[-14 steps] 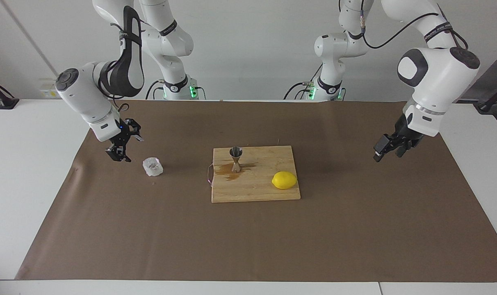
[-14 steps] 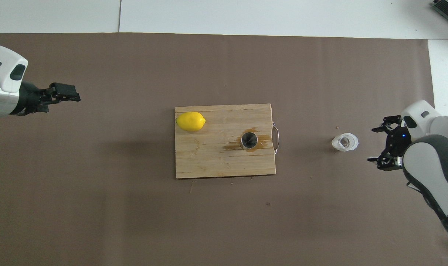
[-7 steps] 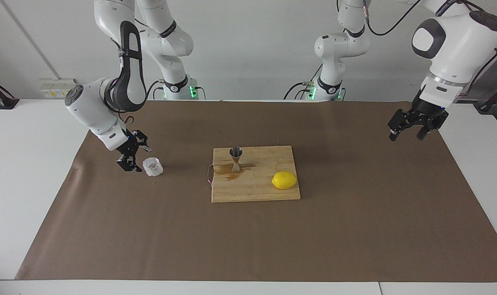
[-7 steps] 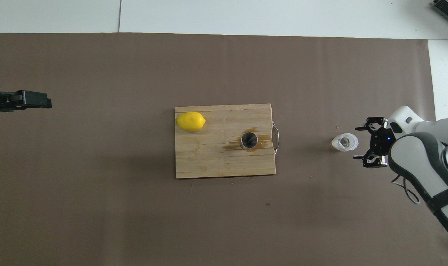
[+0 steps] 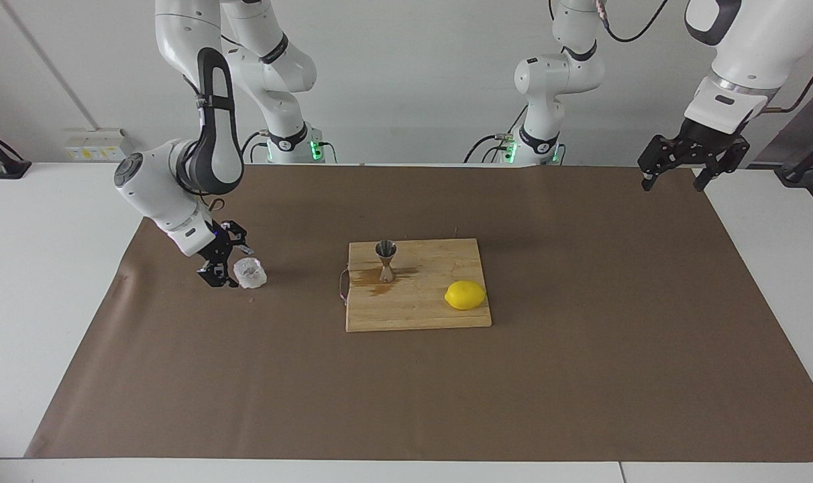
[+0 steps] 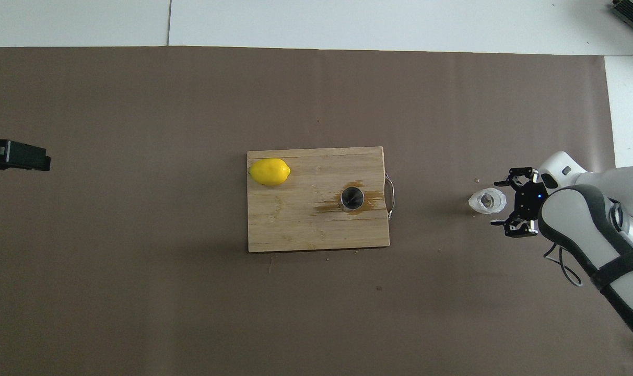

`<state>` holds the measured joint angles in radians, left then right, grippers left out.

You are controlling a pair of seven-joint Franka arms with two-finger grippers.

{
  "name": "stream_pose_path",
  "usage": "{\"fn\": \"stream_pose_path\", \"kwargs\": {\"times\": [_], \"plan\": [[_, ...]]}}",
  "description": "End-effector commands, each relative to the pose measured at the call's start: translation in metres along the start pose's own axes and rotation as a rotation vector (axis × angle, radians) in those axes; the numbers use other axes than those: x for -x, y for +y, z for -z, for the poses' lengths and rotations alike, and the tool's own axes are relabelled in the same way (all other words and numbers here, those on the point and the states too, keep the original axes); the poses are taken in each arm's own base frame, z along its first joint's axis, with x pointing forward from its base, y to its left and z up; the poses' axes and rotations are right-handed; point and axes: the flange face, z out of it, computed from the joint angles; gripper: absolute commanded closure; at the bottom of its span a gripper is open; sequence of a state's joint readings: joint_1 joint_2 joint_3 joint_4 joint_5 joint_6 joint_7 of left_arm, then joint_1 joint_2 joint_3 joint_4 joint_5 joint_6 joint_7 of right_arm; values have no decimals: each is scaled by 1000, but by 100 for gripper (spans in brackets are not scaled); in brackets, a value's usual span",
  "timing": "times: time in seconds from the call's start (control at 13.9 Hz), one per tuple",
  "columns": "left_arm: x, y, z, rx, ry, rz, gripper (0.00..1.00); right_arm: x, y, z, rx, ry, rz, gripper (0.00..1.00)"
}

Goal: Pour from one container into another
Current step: 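Close the right gripper around the small white cup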

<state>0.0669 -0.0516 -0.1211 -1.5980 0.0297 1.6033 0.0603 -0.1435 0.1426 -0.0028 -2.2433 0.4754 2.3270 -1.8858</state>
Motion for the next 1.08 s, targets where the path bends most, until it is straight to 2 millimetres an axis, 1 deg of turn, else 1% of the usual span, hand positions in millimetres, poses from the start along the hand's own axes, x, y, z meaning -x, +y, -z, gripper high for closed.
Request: {"fn": "stream_pose_path", "kwargs": {"times": [0.0, 0.07, 0.14, 0.22, 0.43, 0.5, 0.58, 0.65, 0.72, 0.79, 0.94, 1.01], "plan": [[8, 9, 8, -28, -47, -34, 0, 1, -2, -12, 31, 17, 25, 0], [10, 13, 12, -26, -29, -33, 0, 1, -3, -18, 35, 16, 34, 0], [14, 12, 14, -27, -23, -24, 0, 2, -3, -21, 40, 27, 41, 0], [15, 8, 11, -27, -29, -21, 0, 3, -3, -23, 46, 45, 36, 0], [15, 16, 11, -26, -28, -30, 0, 3, -3, -23, 50, 53, 53, 0], [17, 16, 11, -24, -33, -27, 0, 3, -3, -23, 50, 54, 53, 24], [19, 16, 8, -22, -39, -21, 0, 3, -3, -24, 51, 60, 47, 45], [20, 15, 6, -12, -40, -3, 0, 3, -2, -23, 53, 61, 48, 63], [20, 12, 5, 9, -40, 12, 0, 3, -2, -23, 53, 61, 49, 84], [22, 12, 2, 25, -44, 26, 0, 2, -2, -23, 55, 61, 51, 100], [24, 12, -2, 25, -43, 31, 0, -3, -1, -21, 60, 64, 57, 100], [23, 11, -2, 25, -41, 36, 0, -9, 0, -16, 69, 70, 51, 100]]}}
